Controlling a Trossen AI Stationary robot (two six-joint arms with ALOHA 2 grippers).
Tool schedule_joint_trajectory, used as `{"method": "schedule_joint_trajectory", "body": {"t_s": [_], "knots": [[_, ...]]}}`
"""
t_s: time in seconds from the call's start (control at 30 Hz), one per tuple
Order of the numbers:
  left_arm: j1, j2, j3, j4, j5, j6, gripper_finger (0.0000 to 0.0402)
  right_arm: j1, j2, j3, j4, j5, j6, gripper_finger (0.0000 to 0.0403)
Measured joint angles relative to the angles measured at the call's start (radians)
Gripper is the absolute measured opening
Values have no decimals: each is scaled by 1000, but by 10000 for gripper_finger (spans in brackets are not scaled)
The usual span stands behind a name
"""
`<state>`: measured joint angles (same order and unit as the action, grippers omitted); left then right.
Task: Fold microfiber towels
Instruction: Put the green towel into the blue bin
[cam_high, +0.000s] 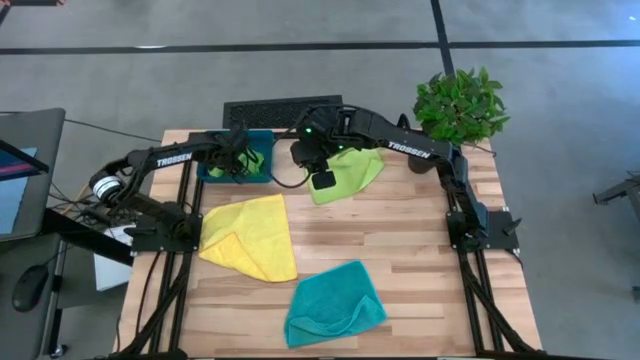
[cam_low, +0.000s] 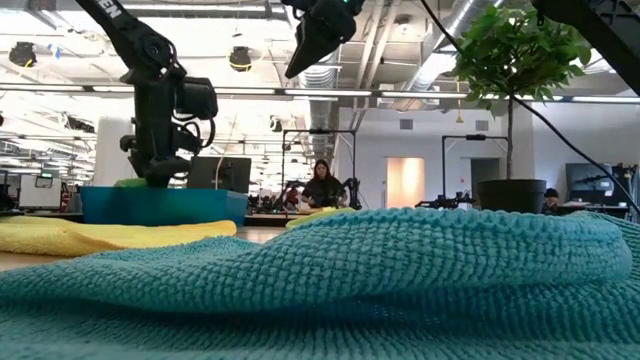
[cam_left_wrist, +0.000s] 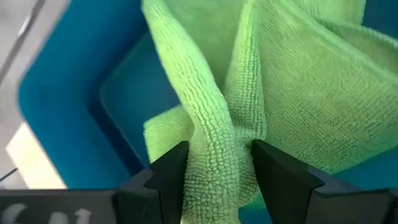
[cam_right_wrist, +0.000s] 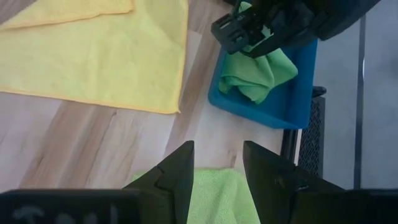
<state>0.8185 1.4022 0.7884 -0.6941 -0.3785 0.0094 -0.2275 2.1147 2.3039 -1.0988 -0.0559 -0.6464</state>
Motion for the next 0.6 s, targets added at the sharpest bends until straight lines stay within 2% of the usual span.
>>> {"method": "schedule_joint_trajectory", "body": {"t_s": [0.2,0.43,0.6], "knots": [[-3,-12,62,-15,-15,21,121,-12,0,0,0,0,0,161],[-5,-13,75,-51,-1,49,10,-27,0,0,-1,0,12,161],[-6,-13,75,-57,6,40,22,-35,0,0,0,0,12,161]]}}
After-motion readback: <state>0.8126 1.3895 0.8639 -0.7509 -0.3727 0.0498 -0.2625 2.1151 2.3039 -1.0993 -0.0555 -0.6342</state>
